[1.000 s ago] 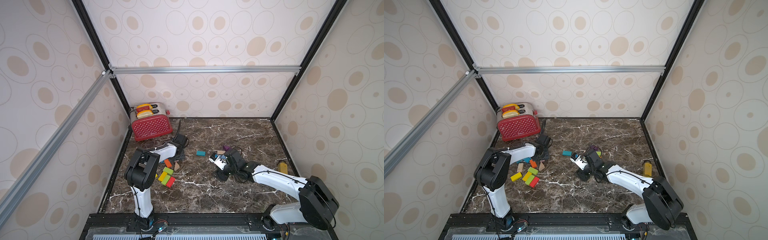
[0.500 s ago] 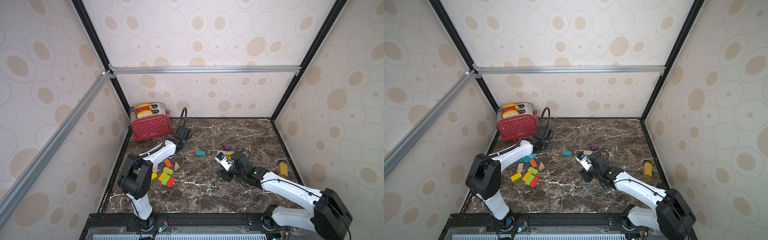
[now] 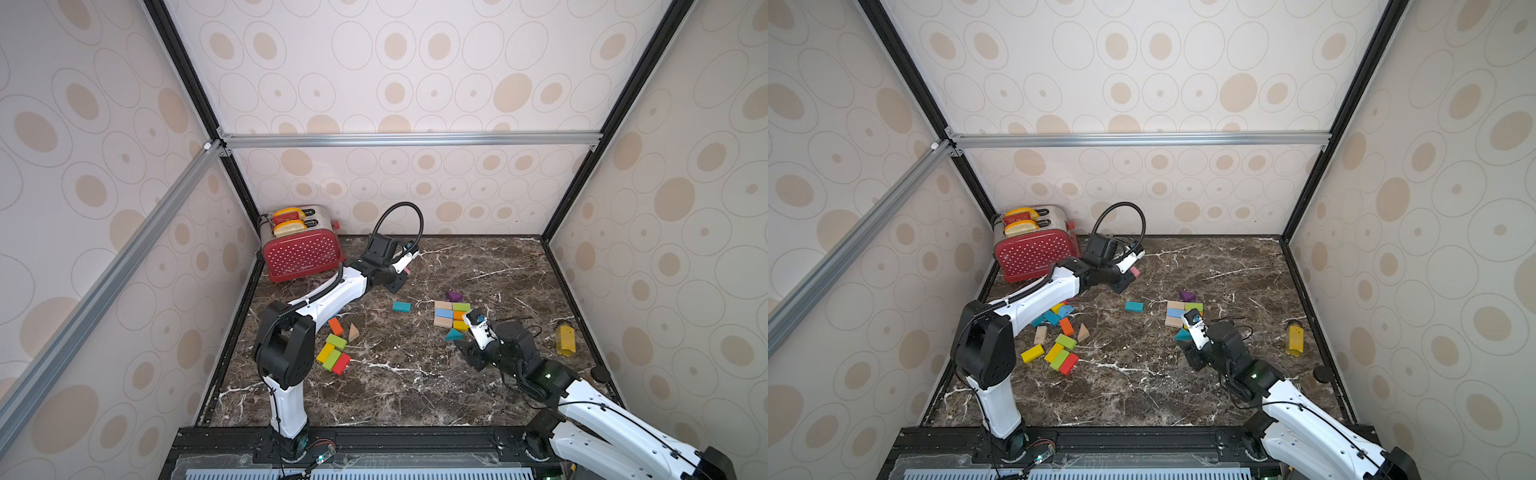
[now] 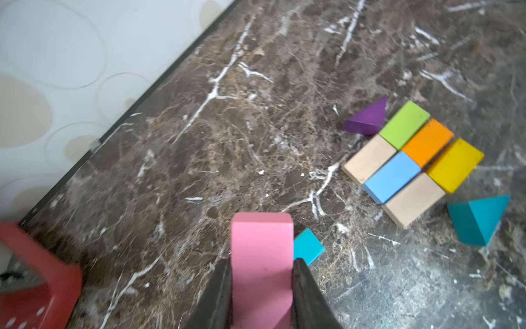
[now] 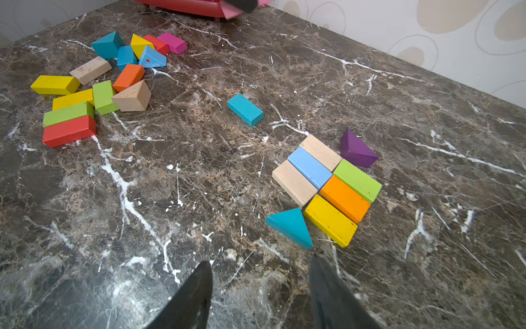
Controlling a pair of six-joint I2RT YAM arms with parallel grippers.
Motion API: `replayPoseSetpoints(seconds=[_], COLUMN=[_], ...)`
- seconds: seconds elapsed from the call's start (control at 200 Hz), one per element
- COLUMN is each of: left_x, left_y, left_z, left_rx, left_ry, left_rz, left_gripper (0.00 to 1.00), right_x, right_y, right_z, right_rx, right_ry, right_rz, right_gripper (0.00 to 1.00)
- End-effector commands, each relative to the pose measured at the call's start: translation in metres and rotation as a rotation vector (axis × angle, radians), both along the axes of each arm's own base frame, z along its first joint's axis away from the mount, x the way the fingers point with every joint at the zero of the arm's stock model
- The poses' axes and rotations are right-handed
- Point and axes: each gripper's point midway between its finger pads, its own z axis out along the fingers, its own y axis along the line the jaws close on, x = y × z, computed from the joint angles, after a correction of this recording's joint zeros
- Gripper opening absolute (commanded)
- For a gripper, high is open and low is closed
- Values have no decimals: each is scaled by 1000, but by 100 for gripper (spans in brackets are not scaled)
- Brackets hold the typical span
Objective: Assemble a piece of candy with building blocks
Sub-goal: Assemble the building block at the center of the board.
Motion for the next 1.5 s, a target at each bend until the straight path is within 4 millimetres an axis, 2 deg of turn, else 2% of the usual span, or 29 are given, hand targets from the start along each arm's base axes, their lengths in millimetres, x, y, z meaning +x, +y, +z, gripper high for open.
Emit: replayPoseSetpoints(seconds=[0.0, 0.22, 0.406, 0.451, 0.646, 1.077, 1.492], left_x=[-15, -30, -33, -41, -45, -40, -31], left_y=[-31, -51, -64, -64, -69, -67, -62], left_z=[7, -37, -54, -62, -85, -112, -125], left_rx=[20, 167, 173, 182, 194, 238, 285], left_ry=[-36, 1, -4, 38, 87, 94, 103], left_rz=[-275, -501, -605, -635, -690, -705, -680], left_gripper=[19, 21, 22, 22, 21, 20, 21], right_x=[-3, -3, -2, -1, 0, 1, 2], right_y=[-8, -11, -12, -12, -11, -8, -6], right_z=[-10, -13, -23, -24, -27, -34, -36], right_rx=[-22, -27, -54, -56, -73, -82, -81], right_ry=[22, 5, 24, 23, 27, 40, 43], right_rz=[-27, -32, -35, -34, -33, -22, -18], right_gripper=[58, 58, 58, 58, 58, 58, 58])
